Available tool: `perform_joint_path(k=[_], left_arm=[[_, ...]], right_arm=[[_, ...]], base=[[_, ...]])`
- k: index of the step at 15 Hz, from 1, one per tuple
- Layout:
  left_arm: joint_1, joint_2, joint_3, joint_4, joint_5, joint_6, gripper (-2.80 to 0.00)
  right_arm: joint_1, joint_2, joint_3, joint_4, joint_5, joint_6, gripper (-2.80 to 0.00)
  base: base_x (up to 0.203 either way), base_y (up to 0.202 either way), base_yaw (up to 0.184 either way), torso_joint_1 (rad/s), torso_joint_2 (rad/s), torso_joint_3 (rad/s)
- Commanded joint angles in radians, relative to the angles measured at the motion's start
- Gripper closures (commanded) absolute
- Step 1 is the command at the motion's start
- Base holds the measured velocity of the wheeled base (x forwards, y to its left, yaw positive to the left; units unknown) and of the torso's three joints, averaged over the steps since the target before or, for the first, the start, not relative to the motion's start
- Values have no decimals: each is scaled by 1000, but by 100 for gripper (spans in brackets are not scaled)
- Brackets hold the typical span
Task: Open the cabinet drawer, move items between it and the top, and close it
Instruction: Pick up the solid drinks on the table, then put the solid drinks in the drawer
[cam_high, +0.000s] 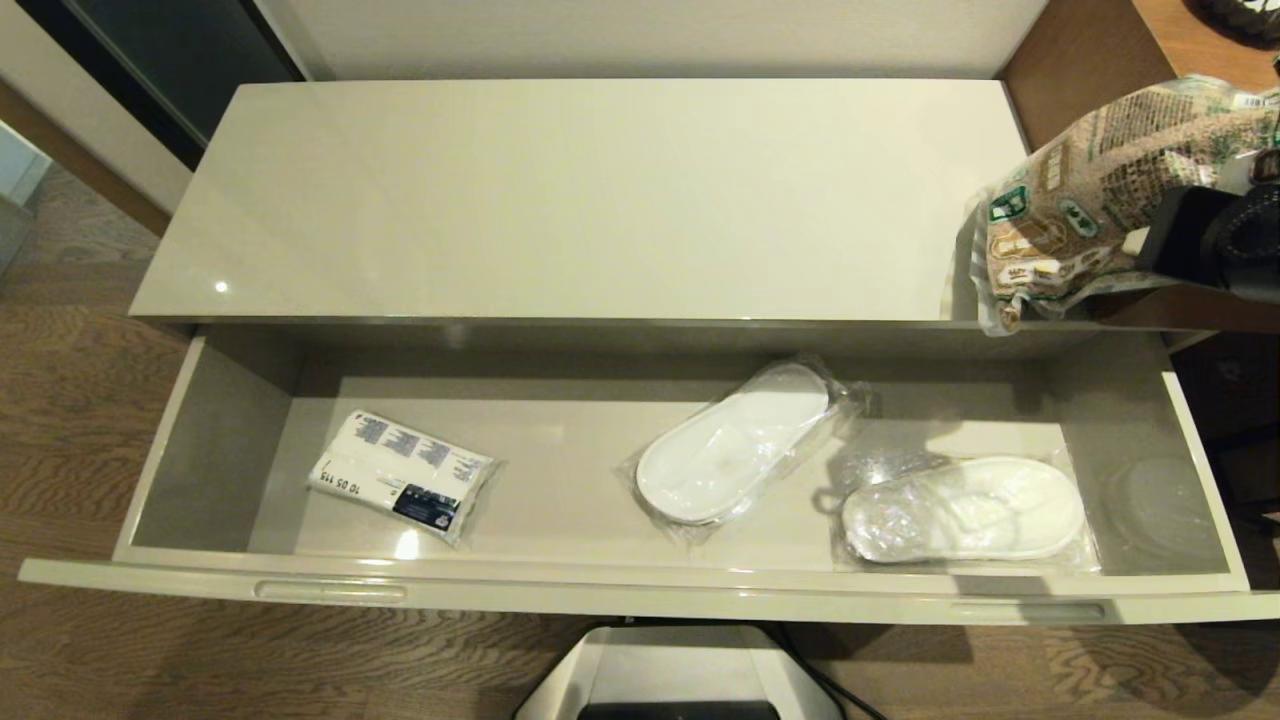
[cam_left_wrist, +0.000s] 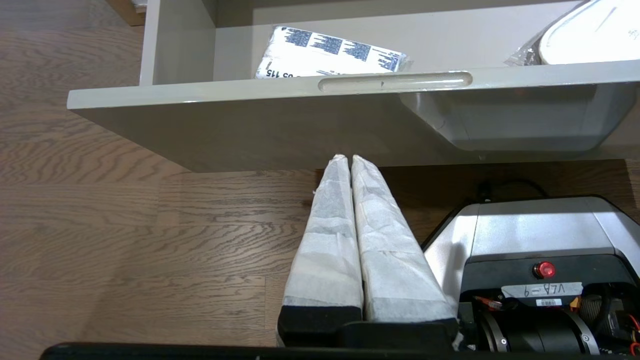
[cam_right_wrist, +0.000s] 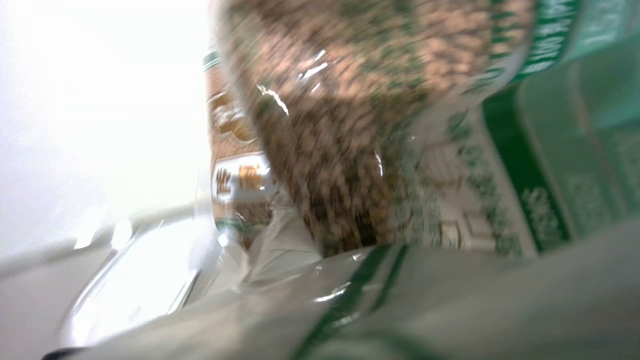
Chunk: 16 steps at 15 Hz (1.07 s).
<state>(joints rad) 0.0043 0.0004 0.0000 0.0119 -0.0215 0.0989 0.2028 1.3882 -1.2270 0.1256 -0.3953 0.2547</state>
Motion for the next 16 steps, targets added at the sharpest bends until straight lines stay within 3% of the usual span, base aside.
perform_joint_path(k=[1, 9, 16], left_arm=[[0, 0, 0, 0, 0, 1, 0], [0, 0, 0, 0, 0, 1, 0], [0, 0, 0, 0, 0, 1, 0]], right_arm=[[75, -108, 7, 81, -1, 13, 0], [227, -347, -5, 447, -1, 31, 0], [233, -405, 162, 462, 7, 48, 0]], base=[[0, 0, 0, 0, 0, 0], [0, 0, 0, 0, 0, 0], [0, 0, 0, 0, 0, 0]])
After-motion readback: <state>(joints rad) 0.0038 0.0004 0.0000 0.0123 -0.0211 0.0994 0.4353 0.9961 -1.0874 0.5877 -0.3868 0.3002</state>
